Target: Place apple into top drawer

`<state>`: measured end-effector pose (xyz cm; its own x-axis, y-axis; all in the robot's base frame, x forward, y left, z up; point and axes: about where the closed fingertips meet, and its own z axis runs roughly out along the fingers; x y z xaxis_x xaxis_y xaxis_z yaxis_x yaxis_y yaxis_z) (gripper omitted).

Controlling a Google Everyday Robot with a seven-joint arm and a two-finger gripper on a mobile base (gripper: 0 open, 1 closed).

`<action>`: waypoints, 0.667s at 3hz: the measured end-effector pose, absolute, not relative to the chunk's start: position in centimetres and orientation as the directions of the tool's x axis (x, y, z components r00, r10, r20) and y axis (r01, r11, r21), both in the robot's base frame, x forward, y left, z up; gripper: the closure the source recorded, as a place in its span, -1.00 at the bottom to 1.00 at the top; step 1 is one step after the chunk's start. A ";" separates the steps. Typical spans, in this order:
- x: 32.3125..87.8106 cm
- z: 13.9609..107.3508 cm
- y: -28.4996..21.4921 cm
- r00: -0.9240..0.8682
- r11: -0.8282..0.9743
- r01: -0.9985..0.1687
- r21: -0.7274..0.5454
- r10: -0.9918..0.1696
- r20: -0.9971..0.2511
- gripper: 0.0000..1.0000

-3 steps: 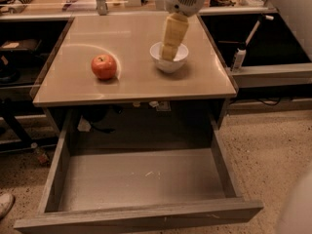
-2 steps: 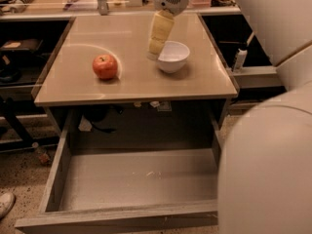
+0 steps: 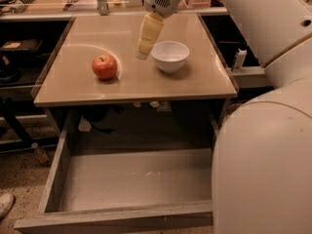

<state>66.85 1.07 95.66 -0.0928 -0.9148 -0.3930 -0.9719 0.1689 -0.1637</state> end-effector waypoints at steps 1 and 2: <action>67.5 93.8 6.7 -0.098 0.158 -0.981 -0.115 -0.906 -0.412 -1.00; 67.7 93.7 6.9 -0.097 0.159 -0.980 -0.118 -0.904 -0.416 -1.00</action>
Offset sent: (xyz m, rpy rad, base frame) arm 0.0003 0.0824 -0.0176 0.0069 0.0738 0.0237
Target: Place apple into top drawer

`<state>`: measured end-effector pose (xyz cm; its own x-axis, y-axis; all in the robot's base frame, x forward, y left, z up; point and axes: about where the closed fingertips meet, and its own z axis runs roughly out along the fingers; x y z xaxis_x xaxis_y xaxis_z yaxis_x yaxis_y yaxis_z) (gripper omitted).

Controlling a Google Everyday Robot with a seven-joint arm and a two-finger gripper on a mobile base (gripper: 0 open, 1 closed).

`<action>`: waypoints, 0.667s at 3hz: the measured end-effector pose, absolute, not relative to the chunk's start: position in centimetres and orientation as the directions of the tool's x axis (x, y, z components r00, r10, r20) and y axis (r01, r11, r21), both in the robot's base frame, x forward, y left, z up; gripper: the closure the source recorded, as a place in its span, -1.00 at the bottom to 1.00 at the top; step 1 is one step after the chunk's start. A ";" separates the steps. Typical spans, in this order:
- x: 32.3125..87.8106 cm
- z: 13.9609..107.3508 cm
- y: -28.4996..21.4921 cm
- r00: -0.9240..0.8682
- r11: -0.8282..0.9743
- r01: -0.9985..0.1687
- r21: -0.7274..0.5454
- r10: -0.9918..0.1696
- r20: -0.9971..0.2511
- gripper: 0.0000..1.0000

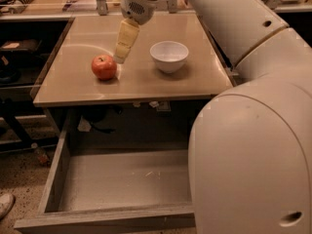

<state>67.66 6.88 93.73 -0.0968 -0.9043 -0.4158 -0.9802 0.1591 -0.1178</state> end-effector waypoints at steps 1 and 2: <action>68.0 93.1 7.6 -0.104 0.165 -0.981 -0.105 -0.896 -0.432 -1.00; 67.7 91.5 11.8 -0.083 0.125 -0.990 -0.059 -0.880 -0.467 -1.00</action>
Offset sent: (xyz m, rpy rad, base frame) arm -0.0122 0.1079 -0.0374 0.1199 0.1129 0.1131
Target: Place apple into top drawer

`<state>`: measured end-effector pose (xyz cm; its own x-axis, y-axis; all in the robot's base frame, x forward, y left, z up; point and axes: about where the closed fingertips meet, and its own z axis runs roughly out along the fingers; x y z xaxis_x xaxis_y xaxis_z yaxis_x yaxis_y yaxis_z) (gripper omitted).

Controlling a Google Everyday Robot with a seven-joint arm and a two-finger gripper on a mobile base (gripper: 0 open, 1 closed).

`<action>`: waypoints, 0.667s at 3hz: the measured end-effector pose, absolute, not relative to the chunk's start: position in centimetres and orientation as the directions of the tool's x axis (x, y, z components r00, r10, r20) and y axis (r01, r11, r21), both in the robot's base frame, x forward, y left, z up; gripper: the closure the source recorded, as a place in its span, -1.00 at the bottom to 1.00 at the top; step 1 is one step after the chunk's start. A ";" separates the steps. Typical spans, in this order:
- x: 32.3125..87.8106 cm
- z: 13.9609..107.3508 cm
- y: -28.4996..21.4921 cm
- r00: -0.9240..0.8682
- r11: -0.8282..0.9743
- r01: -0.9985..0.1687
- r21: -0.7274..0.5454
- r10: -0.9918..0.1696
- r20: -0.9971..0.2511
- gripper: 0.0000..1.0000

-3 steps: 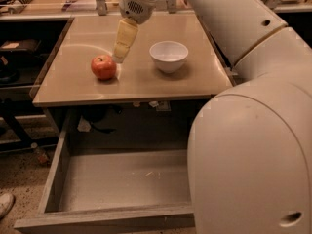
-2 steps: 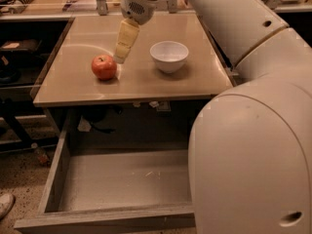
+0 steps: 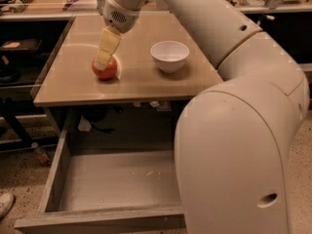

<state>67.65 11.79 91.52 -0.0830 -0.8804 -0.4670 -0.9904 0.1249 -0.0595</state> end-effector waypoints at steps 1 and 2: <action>67.5 88.5 18.1 -0.069 0.075 -0.997 0.005 -0.880 -0.471 -1.00; 67.8 88.1 18.0 -0.081 0.088 -0.996 0.009 -0.872 -0.482 -1.00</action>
Offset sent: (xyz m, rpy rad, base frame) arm -0.0017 0.0850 -0.0410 -0.0057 0.1008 0.0747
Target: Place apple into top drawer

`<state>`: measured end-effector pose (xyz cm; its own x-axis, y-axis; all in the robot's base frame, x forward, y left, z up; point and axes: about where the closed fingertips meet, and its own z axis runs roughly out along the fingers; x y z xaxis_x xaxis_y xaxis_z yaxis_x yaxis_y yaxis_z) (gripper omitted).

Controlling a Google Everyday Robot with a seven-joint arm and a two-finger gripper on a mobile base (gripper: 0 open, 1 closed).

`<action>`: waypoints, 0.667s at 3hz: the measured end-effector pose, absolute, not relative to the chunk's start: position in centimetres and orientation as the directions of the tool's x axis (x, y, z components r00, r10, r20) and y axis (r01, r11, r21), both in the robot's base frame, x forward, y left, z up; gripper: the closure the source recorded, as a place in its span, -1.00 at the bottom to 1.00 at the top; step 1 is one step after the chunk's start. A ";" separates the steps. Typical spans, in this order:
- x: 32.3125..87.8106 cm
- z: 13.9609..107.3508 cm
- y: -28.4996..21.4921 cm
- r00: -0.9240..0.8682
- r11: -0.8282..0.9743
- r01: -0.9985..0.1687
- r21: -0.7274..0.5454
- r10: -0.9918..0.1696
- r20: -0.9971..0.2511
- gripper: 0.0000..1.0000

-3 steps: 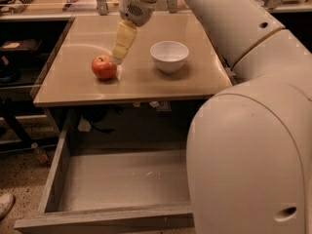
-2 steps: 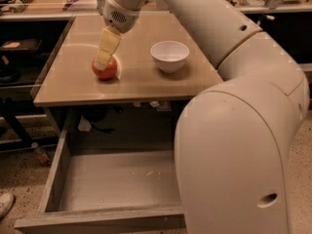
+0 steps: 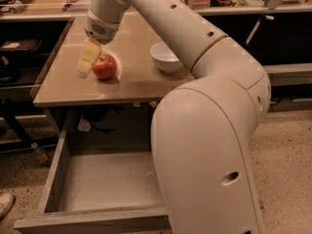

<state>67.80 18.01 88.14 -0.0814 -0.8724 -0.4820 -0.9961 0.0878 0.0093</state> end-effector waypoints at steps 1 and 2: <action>68.6 87.1 17.6 -0.113 0.113 -0.993 0.030 -0.863 -0.493 -1.00; 69.6 85.9 16.9 -0.132 0.137 -0.990 0.025 -0.867 -0.481 -1.00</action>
Offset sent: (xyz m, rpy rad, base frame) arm 0.0289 -0.0251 -0.0296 -0.0194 0.0071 -0.0822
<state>69.56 16.93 85.91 -0.1320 -0.8668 -0.4808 -0.9902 0.1372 0.0246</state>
